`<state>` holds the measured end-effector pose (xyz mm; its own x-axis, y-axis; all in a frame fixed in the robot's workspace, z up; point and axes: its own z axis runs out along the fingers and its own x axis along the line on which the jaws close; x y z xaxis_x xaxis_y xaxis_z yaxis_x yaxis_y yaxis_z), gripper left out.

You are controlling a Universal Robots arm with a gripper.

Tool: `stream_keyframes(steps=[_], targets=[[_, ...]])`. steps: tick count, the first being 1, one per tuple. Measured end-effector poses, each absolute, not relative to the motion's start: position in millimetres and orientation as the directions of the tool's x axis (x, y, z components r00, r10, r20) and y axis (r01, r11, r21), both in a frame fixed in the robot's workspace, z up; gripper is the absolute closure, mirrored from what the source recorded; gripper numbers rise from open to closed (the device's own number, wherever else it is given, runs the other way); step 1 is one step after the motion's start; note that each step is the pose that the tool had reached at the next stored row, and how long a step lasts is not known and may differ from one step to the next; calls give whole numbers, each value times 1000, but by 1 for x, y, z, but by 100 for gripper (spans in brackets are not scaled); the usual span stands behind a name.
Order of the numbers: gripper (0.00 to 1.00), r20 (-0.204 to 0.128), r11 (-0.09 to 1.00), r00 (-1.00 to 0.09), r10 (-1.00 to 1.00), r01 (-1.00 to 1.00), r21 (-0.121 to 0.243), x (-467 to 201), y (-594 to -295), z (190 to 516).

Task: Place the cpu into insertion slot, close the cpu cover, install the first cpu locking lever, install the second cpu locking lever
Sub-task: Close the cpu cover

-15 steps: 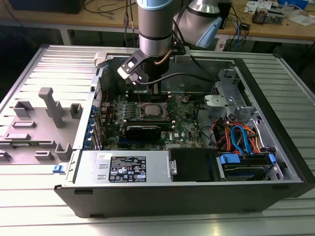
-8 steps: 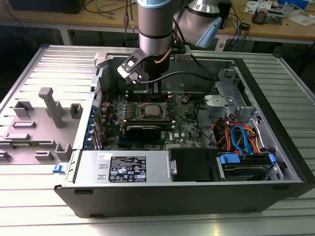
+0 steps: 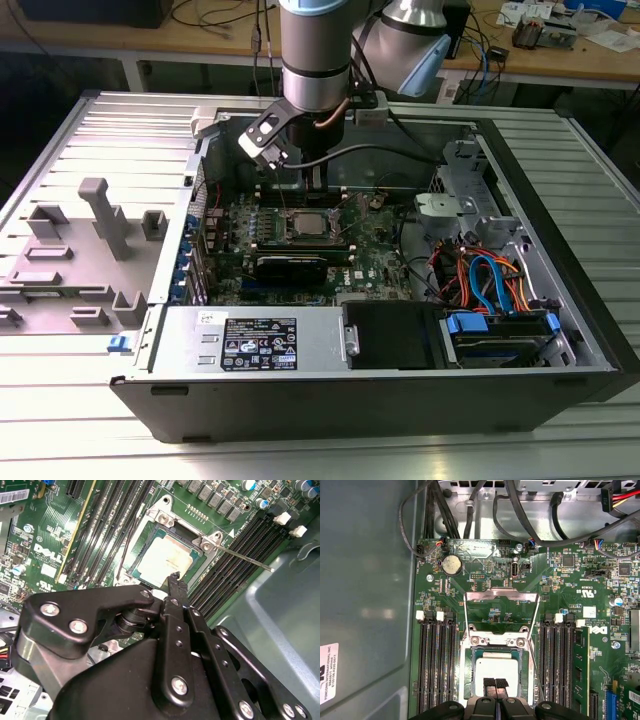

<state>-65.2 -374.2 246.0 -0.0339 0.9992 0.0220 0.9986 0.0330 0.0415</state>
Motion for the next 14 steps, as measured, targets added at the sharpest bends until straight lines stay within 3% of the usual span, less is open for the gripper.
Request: stream_keyframes(steps=[14], targets=[[89,22,33,-34,999,999,42,-64,-374,249]])
